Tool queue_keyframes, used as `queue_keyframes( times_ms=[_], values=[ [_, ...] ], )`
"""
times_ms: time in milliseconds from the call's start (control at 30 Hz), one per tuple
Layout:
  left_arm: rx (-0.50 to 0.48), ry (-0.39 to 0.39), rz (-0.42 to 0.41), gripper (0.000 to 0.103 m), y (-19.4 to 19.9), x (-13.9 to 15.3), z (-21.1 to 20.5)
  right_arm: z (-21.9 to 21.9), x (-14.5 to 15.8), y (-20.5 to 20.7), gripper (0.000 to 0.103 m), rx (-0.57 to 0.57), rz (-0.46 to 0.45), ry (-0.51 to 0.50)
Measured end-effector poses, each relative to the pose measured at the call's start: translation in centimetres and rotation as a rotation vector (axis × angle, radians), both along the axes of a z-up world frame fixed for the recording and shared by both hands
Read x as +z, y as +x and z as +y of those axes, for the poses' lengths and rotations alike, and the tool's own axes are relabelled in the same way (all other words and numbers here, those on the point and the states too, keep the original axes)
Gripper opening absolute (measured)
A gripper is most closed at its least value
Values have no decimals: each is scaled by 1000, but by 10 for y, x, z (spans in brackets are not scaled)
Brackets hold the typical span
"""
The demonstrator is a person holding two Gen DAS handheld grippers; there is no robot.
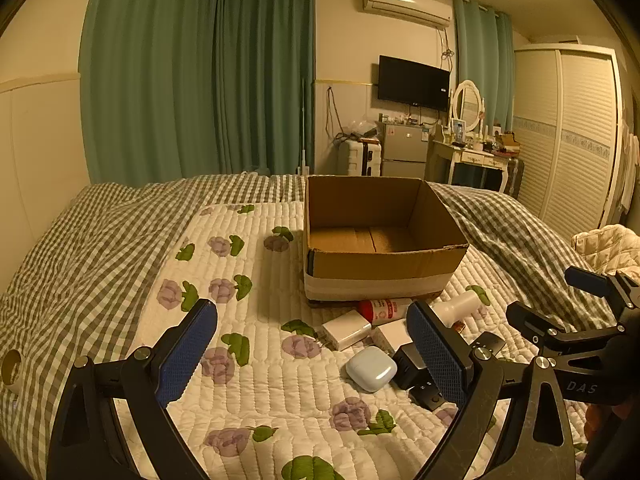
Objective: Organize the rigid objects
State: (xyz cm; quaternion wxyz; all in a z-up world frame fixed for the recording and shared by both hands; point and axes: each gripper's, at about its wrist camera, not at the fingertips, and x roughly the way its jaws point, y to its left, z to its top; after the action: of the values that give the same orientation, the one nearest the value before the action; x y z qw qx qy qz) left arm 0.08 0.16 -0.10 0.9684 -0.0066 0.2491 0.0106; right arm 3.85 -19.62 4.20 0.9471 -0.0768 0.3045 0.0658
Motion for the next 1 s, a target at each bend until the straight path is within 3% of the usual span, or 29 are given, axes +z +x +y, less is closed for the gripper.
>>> queue_keyframes(
  times_ms=[1000],
  values=[
    [2,19,28,98,4,-11,-1,9,-6,2,103,35,27,-24]
  ],
)
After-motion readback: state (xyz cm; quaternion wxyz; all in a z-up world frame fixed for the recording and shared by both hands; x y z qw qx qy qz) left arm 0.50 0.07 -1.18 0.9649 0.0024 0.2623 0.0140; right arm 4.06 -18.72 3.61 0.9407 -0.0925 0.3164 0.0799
